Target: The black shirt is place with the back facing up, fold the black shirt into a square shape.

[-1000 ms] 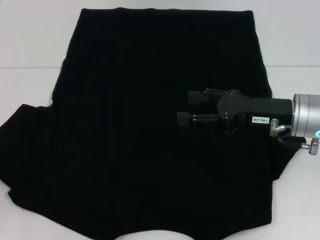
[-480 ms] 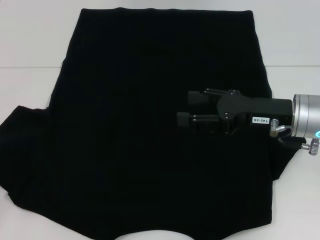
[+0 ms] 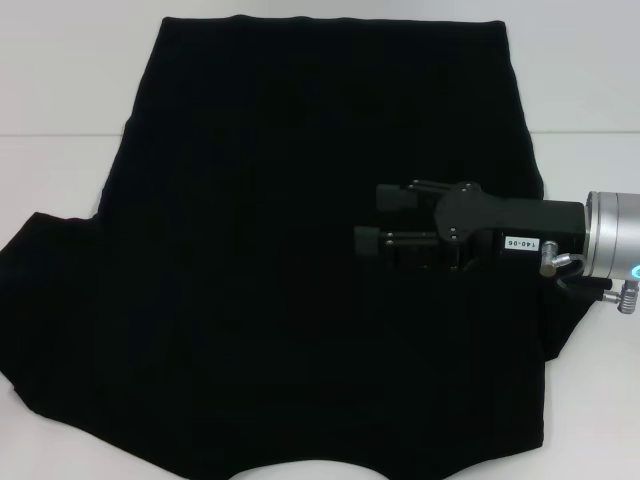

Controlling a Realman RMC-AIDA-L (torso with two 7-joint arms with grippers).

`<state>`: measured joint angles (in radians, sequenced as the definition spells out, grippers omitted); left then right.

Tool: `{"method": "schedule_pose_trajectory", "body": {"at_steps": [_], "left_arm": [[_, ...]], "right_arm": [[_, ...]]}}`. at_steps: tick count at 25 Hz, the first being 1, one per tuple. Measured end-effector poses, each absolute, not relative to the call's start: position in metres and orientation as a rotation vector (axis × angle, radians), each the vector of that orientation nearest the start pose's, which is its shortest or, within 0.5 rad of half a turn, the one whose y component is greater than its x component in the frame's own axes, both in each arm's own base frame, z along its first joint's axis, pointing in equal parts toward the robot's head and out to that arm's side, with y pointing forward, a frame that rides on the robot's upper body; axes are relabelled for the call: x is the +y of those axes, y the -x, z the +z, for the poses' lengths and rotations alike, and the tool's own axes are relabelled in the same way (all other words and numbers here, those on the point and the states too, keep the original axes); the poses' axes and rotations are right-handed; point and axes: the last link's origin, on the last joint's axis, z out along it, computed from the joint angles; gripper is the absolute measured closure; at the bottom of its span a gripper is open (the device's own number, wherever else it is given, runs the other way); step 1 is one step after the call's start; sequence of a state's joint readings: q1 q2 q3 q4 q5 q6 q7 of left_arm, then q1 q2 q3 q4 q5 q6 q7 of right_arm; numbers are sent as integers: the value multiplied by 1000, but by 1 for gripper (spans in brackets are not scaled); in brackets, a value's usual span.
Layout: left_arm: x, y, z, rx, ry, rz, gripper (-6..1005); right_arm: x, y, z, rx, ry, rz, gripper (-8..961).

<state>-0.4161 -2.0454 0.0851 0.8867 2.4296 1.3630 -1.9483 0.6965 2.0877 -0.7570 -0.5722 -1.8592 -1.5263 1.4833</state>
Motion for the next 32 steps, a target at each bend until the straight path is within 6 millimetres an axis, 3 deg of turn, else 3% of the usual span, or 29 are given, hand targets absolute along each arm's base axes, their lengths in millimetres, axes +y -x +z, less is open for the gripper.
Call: {"method": "schedule_pose_trajectory", "body": {"at_steps": [5, 8, 11, 12, 20, 24, 26, 32], "left_arm": [[302, 384, 119, -1421, 1843, -595, 994], [319, 360, 113, -1356, 1960, -649, 989], [343, 326, 84, -1294, 2150, -626, 984], [343, 326, 84, -1294, 2150, -626, 982], [363, 273, 14, -1185, 2456, -527, 969], [366, 269, -1, -1173, 2479, -476, 962], [366, 270, -1, -1178, 2468, -478, 913], [368, 292, 21, -1235, 2310, -533, 766]], "right_arm": [[366, -195, -16, 639, 2763, 920, 71], [365, -199, -12, 652, 2749, 927, 71], [364, -205, -8, 671, 2725, 935, 71], [363, -207, -7, 676, 2718, 937, 71], [361, -213, 1, 693, 2684, 972, 72], [362, -214, 4, 692, 2678, 973, 71], [363, -213, 5, 689, 2673, 977, 71], [366, -212, 9, 681, 2659, 986, 71]]}}
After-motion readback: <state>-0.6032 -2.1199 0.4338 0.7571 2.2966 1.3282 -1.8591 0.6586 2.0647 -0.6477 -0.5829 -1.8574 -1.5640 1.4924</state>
